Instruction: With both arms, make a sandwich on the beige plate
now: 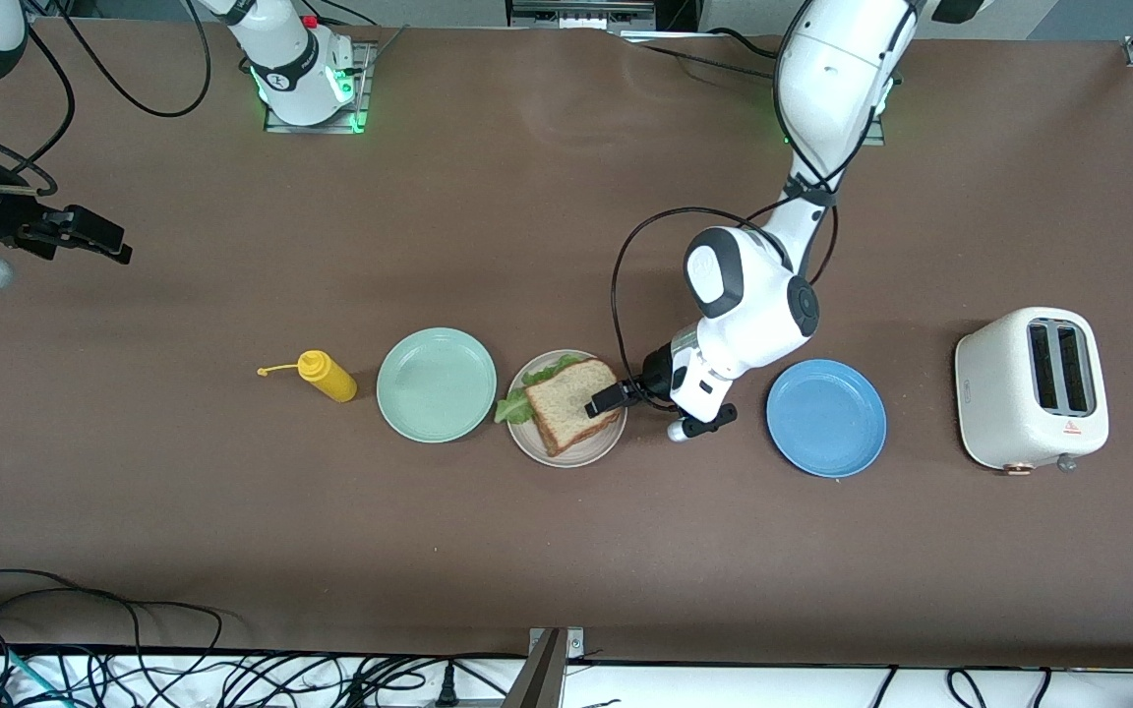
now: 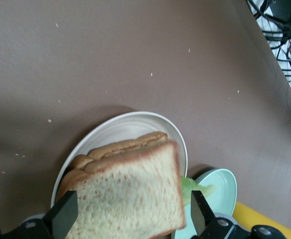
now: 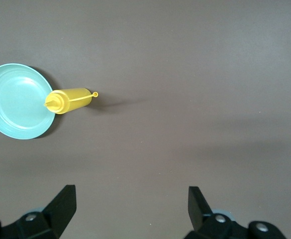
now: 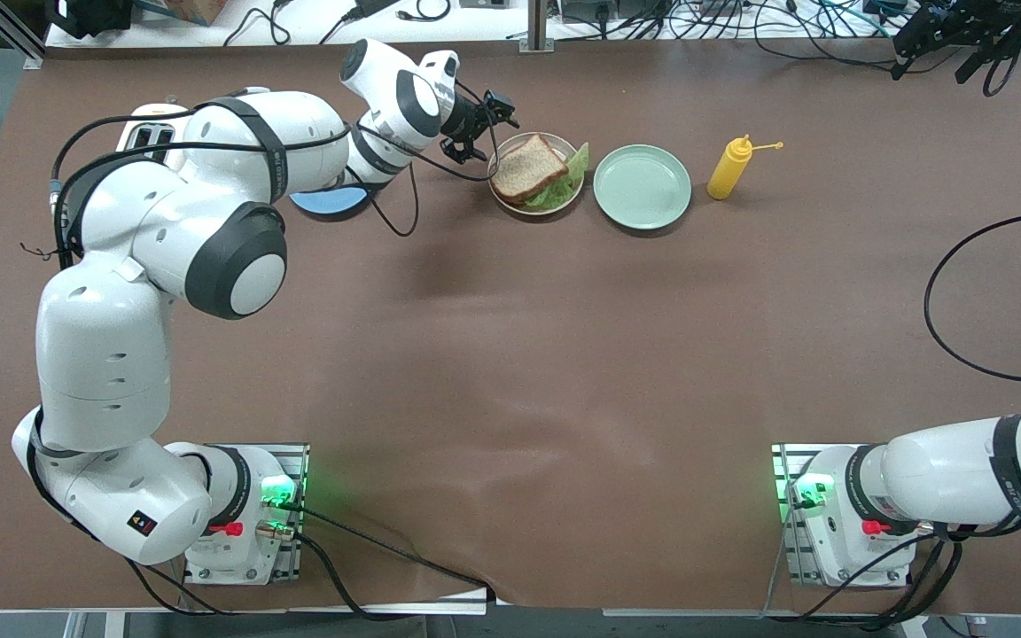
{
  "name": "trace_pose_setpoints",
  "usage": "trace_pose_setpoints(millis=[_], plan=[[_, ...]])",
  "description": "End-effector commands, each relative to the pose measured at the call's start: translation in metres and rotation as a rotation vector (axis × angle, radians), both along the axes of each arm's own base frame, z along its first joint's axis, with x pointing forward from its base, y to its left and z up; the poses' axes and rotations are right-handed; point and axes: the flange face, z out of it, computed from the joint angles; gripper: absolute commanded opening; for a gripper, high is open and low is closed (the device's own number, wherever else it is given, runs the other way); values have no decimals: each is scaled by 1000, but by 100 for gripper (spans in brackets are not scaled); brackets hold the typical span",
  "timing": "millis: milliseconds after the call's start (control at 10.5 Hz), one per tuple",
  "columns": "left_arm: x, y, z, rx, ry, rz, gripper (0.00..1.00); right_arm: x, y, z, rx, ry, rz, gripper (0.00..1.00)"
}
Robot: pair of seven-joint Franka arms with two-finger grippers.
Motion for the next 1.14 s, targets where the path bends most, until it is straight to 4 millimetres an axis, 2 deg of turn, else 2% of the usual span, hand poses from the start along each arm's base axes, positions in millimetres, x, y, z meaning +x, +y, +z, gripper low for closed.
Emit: trace_pose_setpoints(millis=[0,191,477,1049], plan=[[4,13,10,23,-1,12,100,-2,3,2,16,1,-2,100],[10,26,18,35,-16,15,100,-2,4,3,16,-1,1,100],[14,58,28,104,-38,-14,100,-2,4,3,16,-1,1,100],[28,151,53,300,33,-192,100,-2,5,3,14,-1,3,100]])
